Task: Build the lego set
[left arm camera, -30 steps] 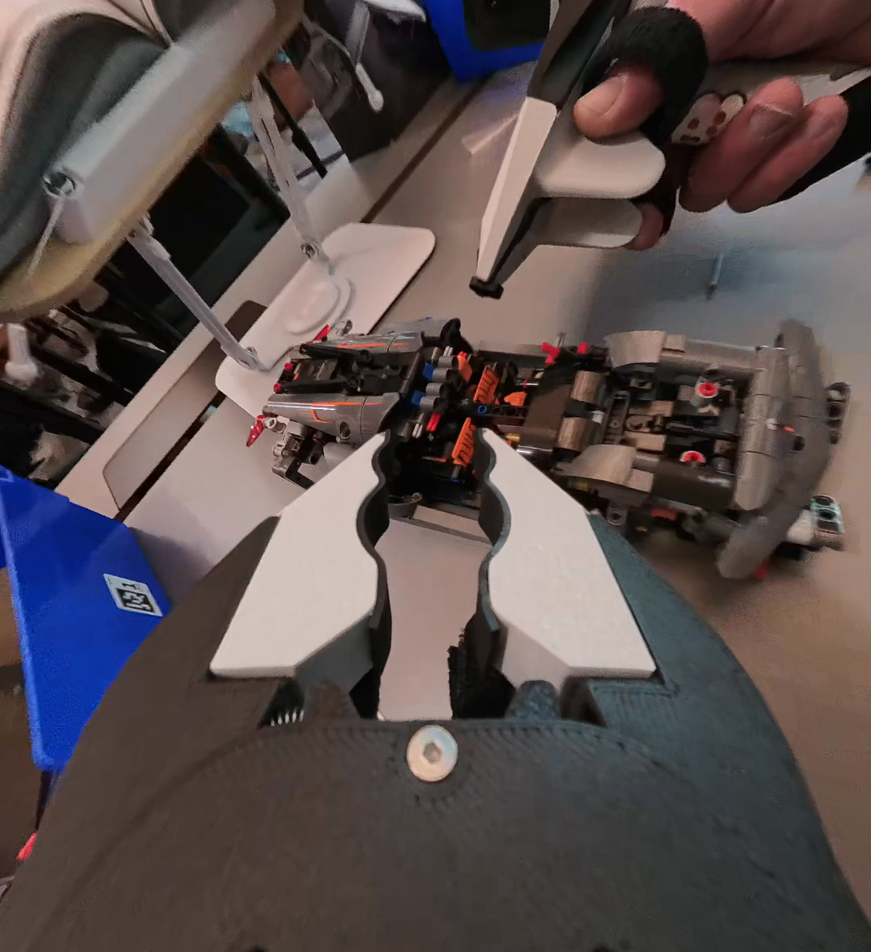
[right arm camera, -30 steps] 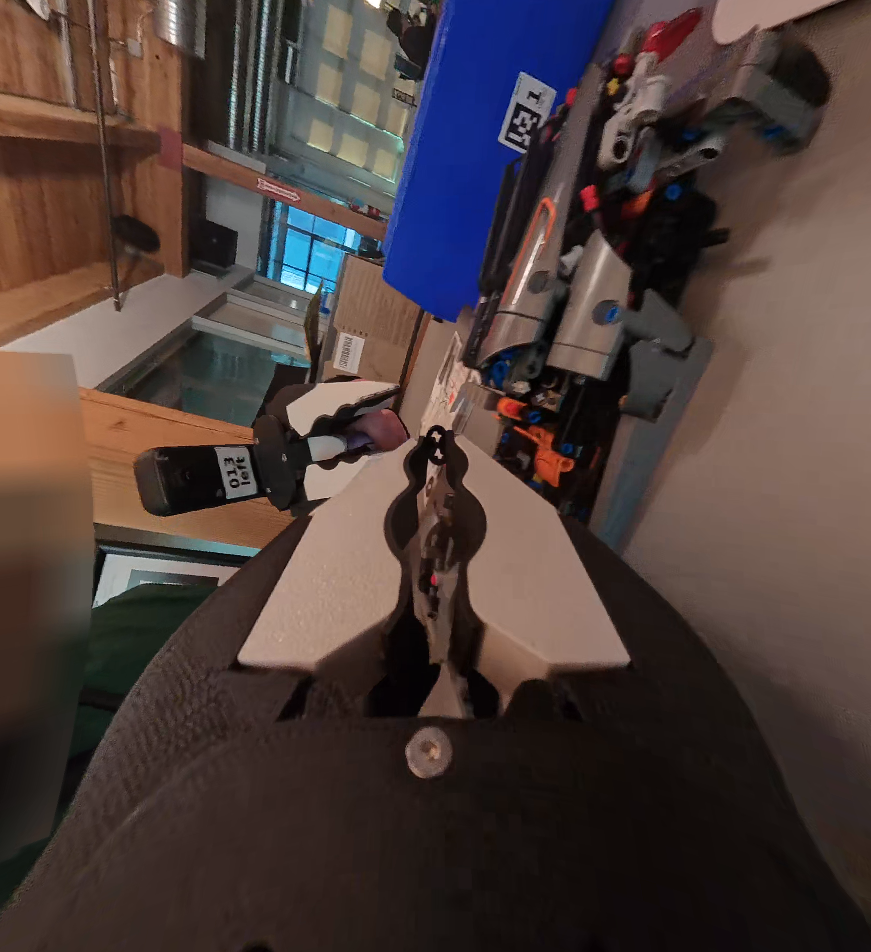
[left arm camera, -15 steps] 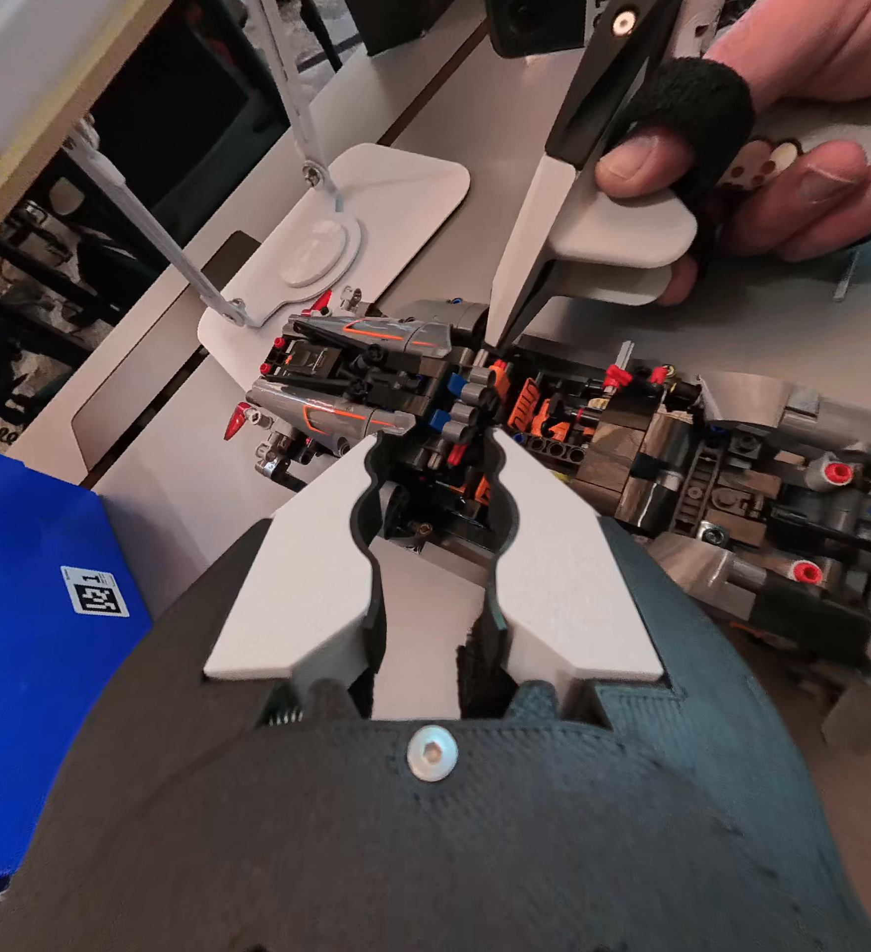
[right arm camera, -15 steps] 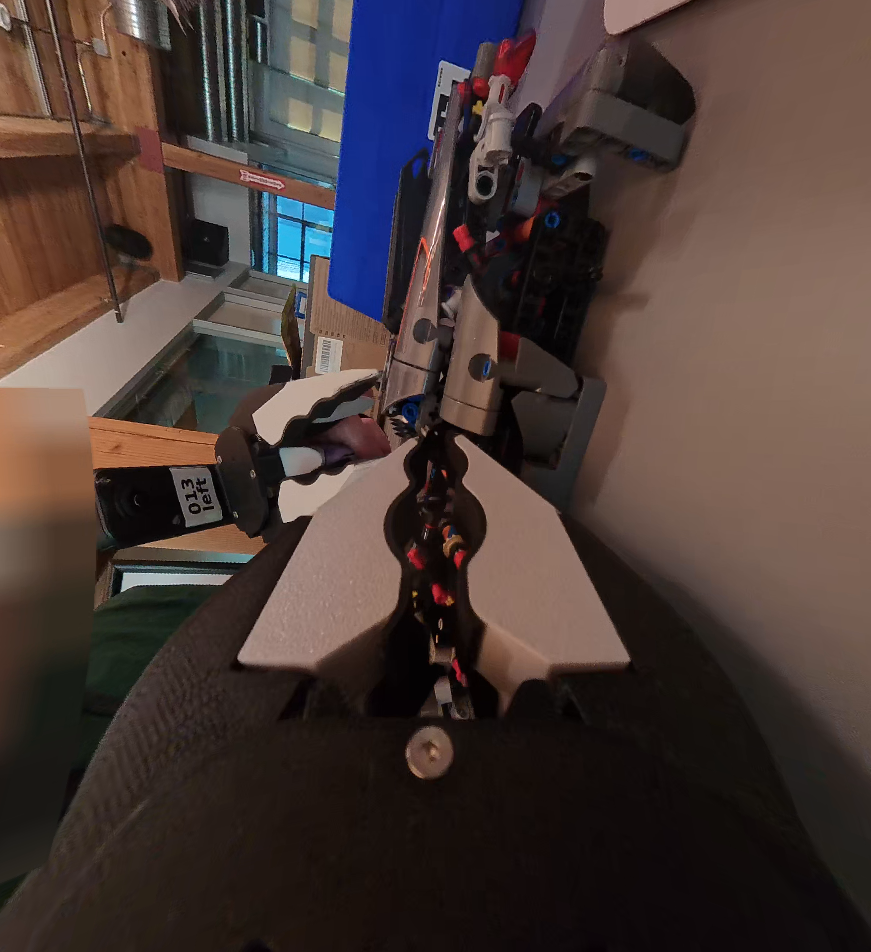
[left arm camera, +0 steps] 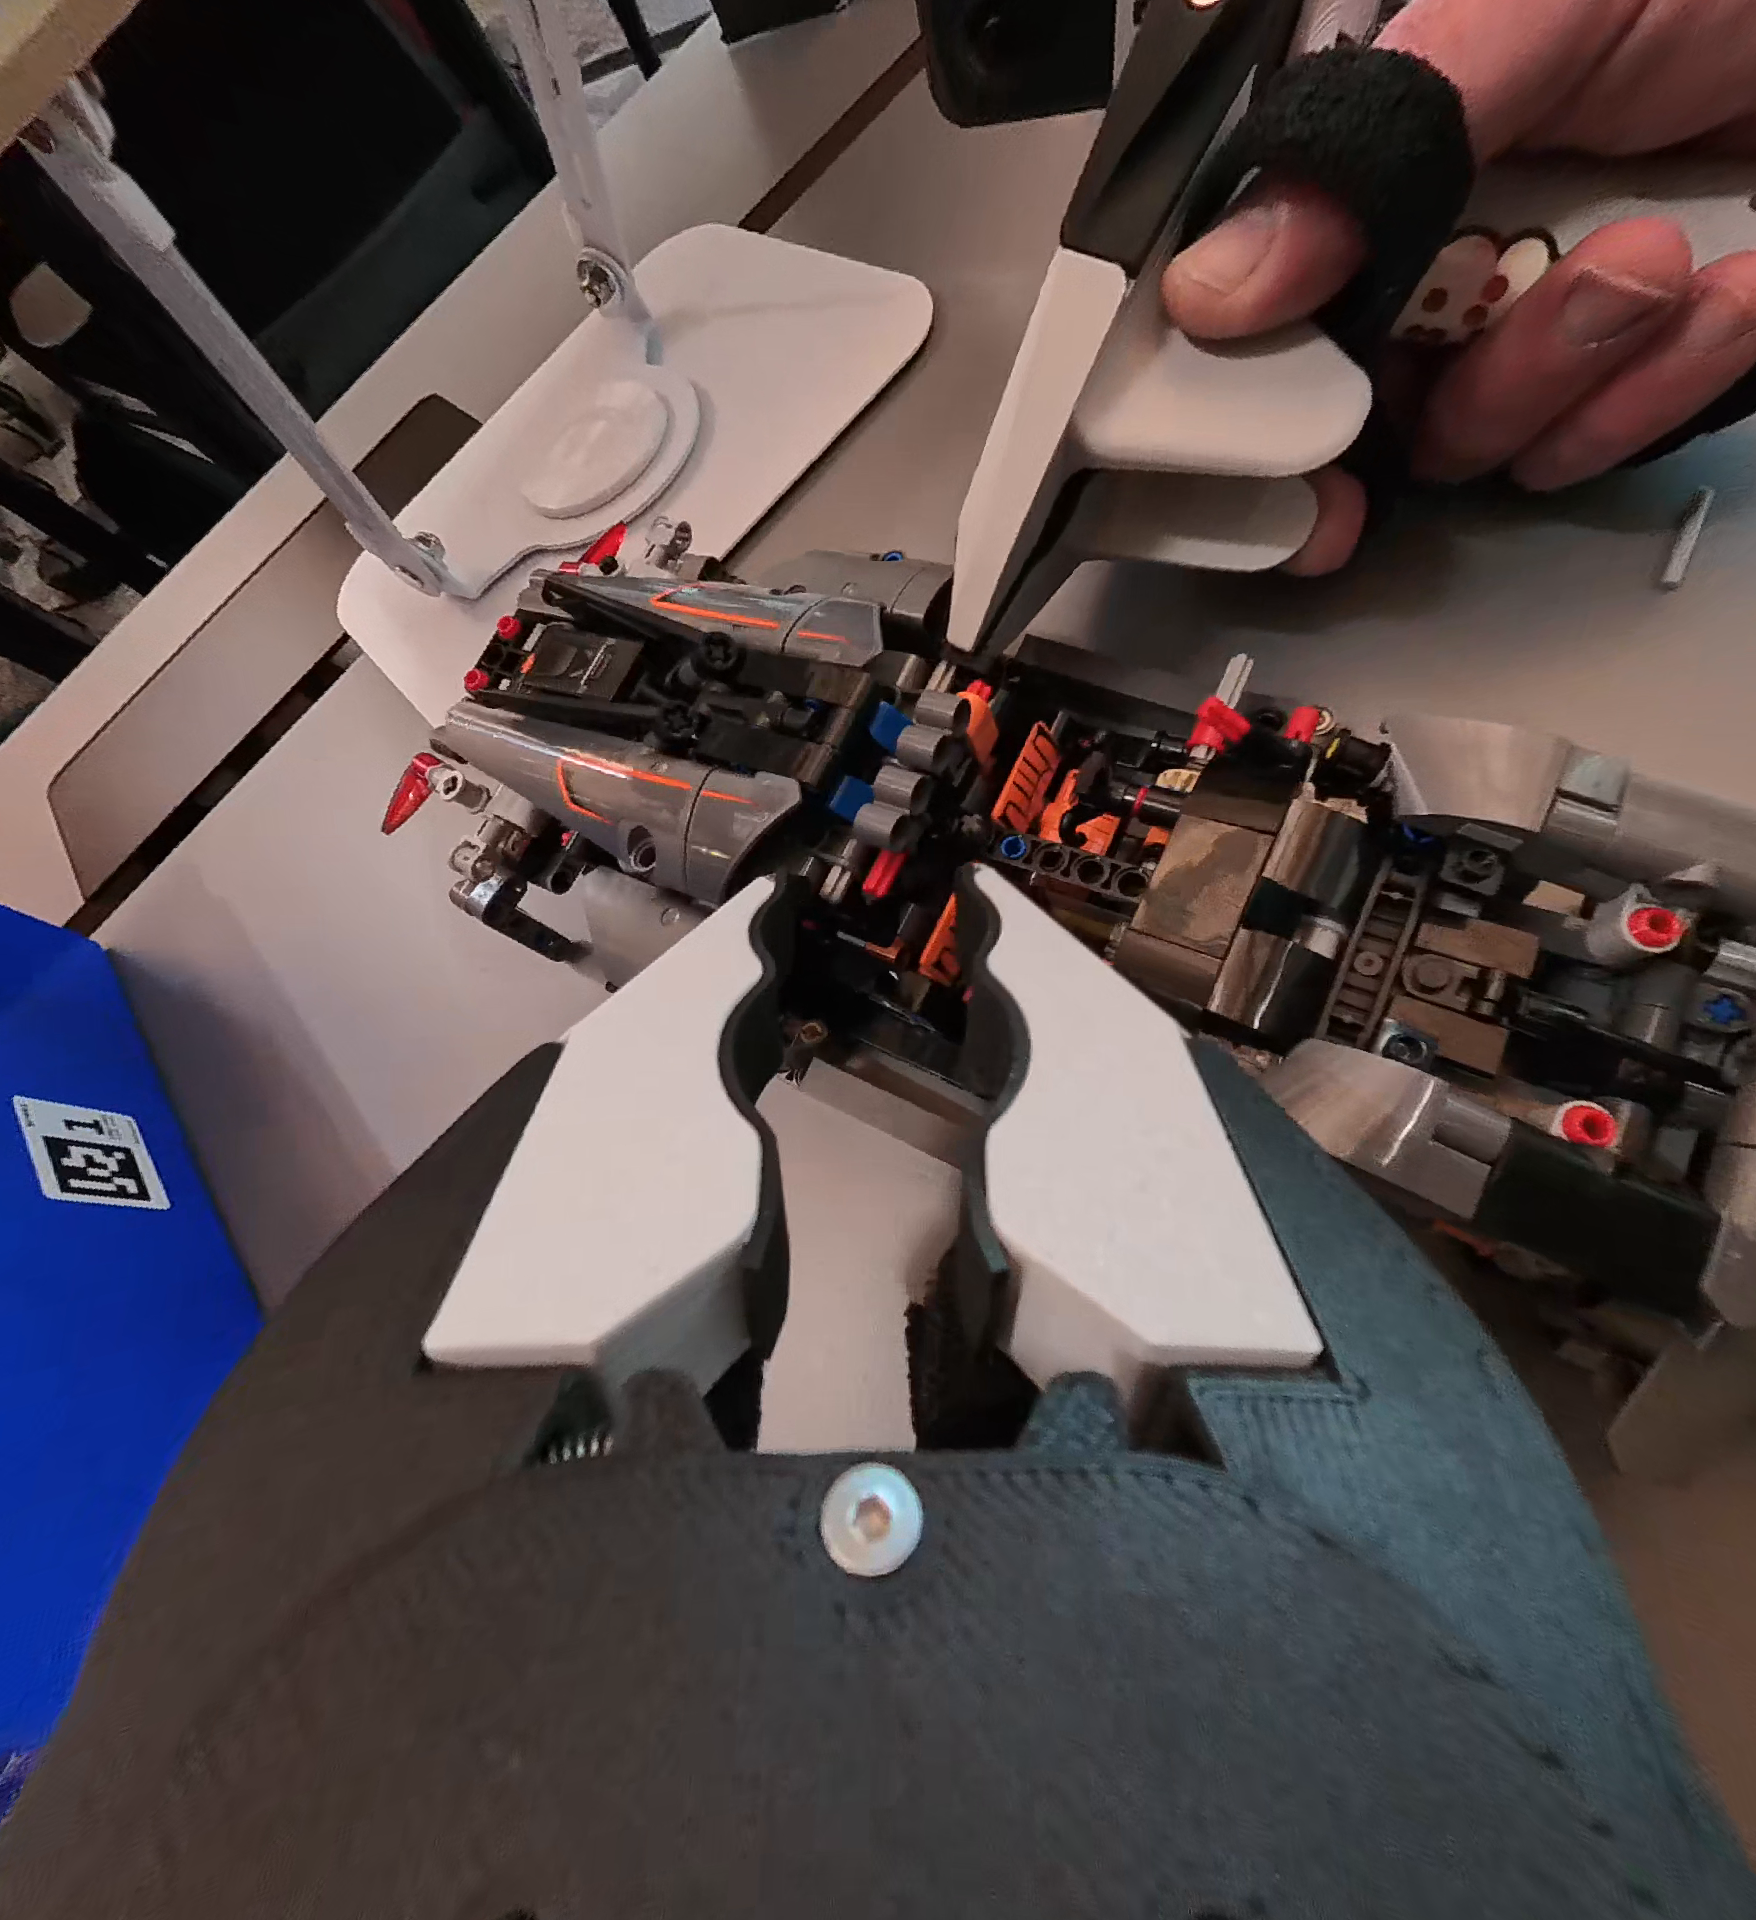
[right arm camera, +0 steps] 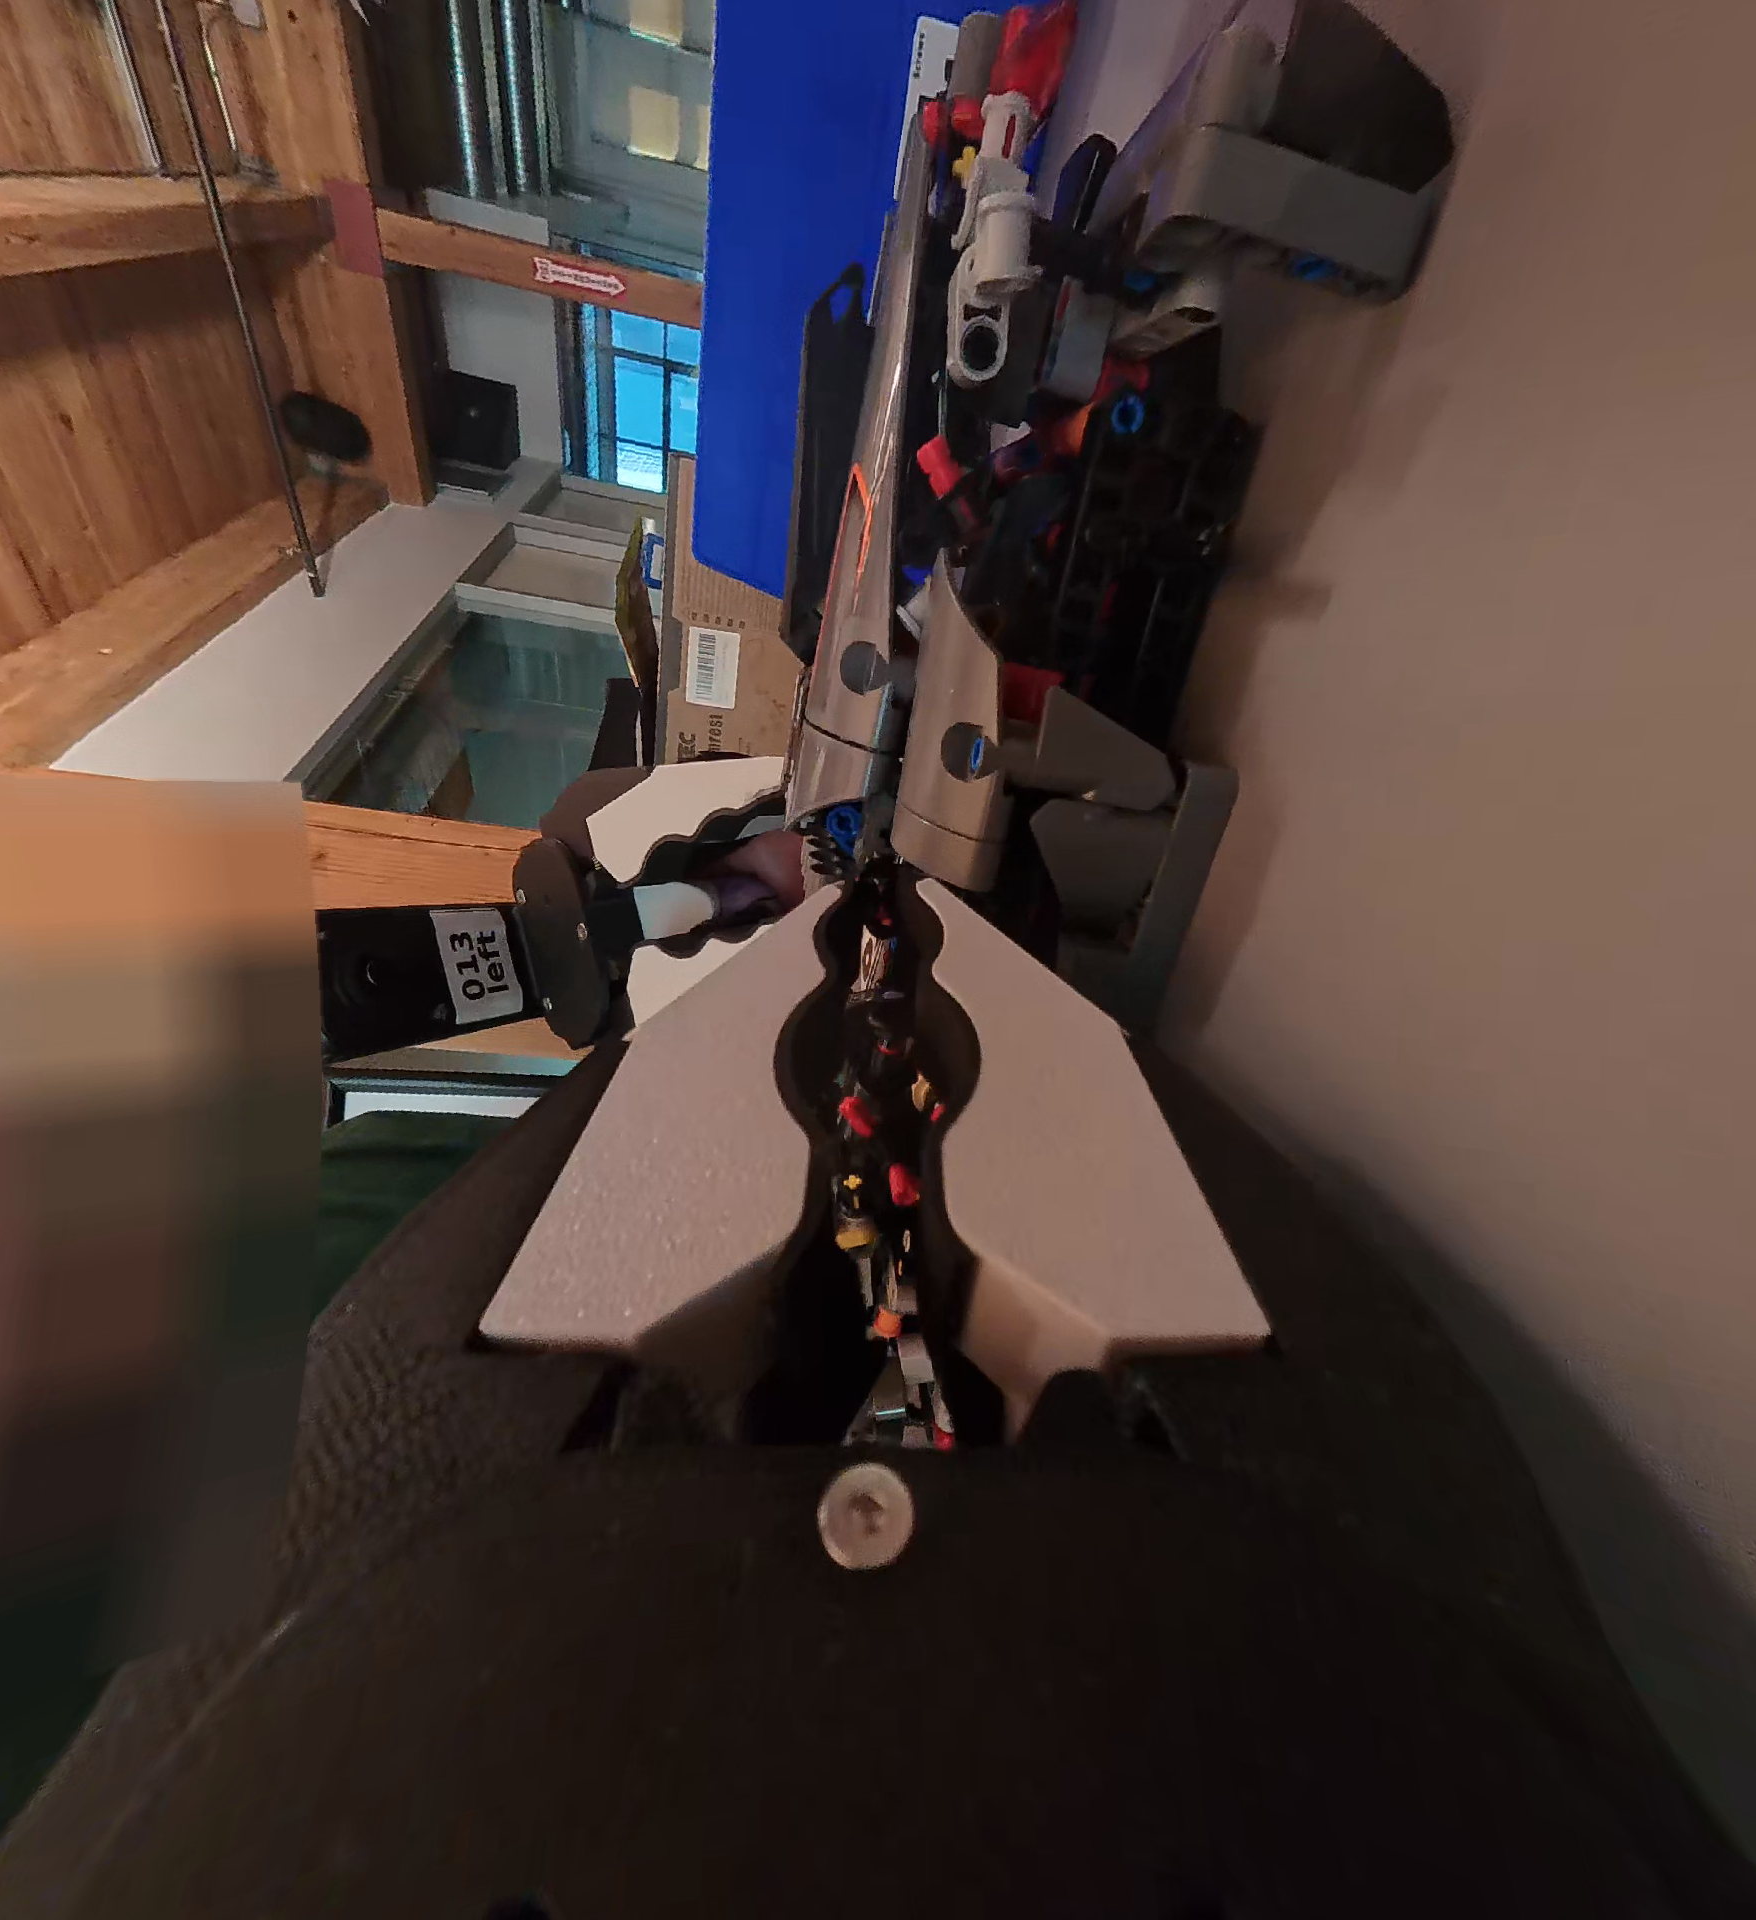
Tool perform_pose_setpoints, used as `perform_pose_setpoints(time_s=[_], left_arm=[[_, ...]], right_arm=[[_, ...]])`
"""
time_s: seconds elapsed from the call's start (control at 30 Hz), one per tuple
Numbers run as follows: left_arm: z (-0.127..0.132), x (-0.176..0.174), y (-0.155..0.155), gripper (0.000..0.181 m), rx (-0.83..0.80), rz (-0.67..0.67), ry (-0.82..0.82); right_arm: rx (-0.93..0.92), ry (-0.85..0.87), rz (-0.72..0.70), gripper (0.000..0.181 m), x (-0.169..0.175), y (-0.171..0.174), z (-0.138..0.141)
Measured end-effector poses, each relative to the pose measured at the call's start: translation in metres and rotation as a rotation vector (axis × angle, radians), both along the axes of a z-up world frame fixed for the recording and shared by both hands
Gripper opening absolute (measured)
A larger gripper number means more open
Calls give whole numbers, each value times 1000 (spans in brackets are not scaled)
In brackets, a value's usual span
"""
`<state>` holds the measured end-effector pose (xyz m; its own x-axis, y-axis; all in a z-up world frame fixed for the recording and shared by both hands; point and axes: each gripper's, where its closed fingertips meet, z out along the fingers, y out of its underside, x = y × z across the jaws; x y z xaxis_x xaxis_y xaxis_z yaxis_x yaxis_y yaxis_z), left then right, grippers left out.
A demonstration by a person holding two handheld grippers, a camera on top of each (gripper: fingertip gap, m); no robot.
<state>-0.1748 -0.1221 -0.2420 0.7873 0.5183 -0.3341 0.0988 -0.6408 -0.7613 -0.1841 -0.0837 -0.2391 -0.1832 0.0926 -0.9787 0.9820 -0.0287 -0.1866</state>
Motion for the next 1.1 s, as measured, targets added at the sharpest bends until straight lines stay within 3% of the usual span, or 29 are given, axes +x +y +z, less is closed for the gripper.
perform_pose_setpoints(time_s=[1.1], left_arm=[[-3, -10, -7, 19, 47, 80, 29]], right_arm=[[-61, -96, 112, 2, 2, -6, 2]])
